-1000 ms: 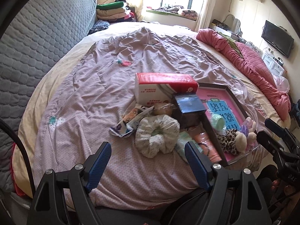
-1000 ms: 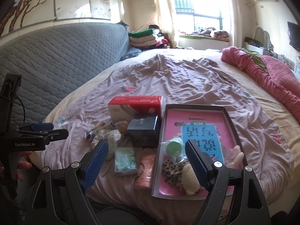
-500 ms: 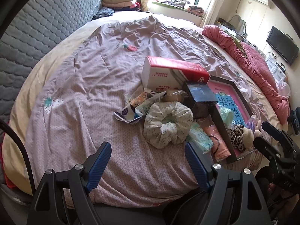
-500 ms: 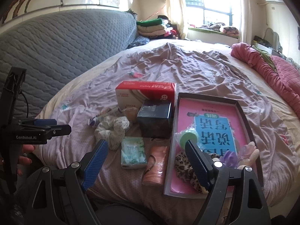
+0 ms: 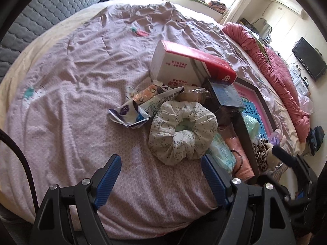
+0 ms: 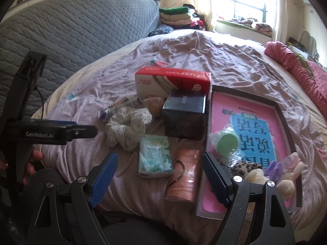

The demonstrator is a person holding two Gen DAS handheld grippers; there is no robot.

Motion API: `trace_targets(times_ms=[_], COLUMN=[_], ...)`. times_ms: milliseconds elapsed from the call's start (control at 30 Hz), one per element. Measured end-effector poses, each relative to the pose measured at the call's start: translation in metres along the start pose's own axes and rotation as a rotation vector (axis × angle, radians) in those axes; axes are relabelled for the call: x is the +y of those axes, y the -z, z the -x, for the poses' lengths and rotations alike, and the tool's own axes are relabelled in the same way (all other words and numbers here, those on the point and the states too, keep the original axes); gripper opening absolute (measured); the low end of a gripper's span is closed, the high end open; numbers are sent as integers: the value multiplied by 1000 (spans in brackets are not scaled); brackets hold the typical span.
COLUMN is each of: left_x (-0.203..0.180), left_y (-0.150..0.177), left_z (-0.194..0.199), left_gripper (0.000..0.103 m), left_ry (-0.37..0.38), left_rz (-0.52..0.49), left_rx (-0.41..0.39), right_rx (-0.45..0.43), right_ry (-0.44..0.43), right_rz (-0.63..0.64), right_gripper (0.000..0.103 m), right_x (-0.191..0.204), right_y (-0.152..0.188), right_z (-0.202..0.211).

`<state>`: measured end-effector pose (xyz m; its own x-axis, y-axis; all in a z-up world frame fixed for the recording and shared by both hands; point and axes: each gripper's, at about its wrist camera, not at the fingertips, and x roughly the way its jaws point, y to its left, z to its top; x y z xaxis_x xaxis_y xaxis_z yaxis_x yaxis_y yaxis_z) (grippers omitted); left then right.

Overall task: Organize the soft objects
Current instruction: 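Move both open grippers toward the floral scrunchie and green wipes pack, then grasp the floral scrunchie with the left gripper while the right gripper grasps the green wipes pack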

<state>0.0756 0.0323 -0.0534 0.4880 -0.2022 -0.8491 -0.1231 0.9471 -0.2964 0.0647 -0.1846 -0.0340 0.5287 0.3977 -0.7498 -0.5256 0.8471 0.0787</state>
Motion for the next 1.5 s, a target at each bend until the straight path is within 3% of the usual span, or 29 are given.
trace_targets(times_ms=[267,433,733,1000,1100,1167,1267,1500], left_x=[-6,0,10,10,6,6,5,2], left_y=[-11,-12,-13,-14,-14,-14,-13,-11], left_z=[-27,-40,-52,-57,-57,-55,-52,-35], left_gripper=[79,73,55,27,20,16,12,9], left_ry=[41,58,114,149,148,156,155,164], left_rz=[-5,11,51,37,20,17,3,-17], left_rx=[25,46,67,73,67,56,44,2], right_rx=[62,105,171,202,208,220,226,184], right_ry=[-15,-11,14,32,23,9,6,-44], right_rz=[40,77,127,167,172,174,168,53], right_gripper=[85,85,85,84,74,61,52,45], right_x=[8,12,17,19,20,20,20,4], right_y=[1,-4,-8,-8,-8,-8,-7,-8], right_z=[-29,-50,-85,-103,-106,-109,-111,-94])
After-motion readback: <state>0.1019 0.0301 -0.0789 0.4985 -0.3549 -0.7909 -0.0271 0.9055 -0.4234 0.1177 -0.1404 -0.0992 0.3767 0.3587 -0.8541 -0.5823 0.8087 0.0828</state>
